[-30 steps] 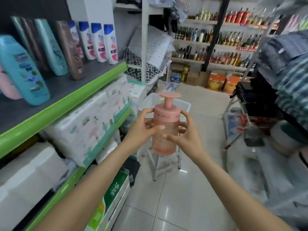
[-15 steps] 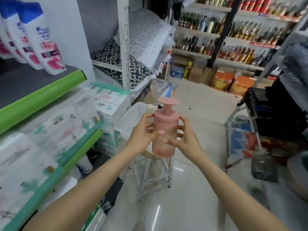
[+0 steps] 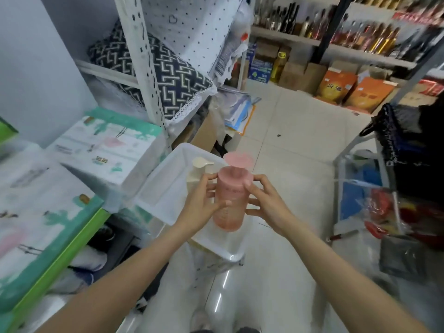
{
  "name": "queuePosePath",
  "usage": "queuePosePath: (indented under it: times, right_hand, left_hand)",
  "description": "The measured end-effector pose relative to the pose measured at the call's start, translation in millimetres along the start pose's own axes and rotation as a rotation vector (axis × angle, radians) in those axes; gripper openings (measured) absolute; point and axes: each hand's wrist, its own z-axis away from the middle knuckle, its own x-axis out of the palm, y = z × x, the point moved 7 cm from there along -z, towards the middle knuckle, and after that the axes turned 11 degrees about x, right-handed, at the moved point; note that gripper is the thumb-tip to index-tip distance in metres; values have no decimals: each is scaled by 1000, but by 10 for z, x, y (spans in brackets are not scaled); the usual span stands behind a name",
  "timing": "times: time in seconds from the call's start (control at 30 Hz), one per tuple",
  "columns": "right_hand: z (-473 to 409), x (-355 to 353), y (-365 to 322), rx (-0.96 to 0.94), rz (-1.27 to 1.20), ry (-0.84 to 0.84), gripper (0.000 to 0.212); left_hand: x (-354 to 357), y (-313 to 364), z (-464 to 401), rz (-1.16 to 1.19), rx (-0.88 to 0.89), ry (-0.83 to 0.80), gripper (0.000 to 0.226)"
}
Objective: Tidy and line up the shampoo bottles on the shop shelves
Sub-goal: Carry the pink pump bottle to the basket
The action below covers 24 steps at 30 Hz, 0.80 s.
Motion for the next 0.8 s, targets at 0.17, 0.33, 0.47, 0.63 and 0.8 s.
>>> queuePosePath:
  times: [0.17,0.33,0.47,0.63,0.8]
  right_hand:
    - [-349,-97,251,74,8,-96,30]
    - [-613,-90,490,103,-14,-173,32]
    - [-785,-71,561,118,6,-227,32]
    - [-921,-112,659,125,30,-222,31]
    - [-930,-93,756,81,44,-156,34]
  left_hand:
    - [108,-373,-55,-41,-46,56,60]
    - [137,-737,-9,-39,-119,148,62]
    - [158,-915,27,-46,-144,220,67]
    - [235,-1062,63,-35,-168,269,61]
    - [221,-1088,150,-55,-183,268,52]
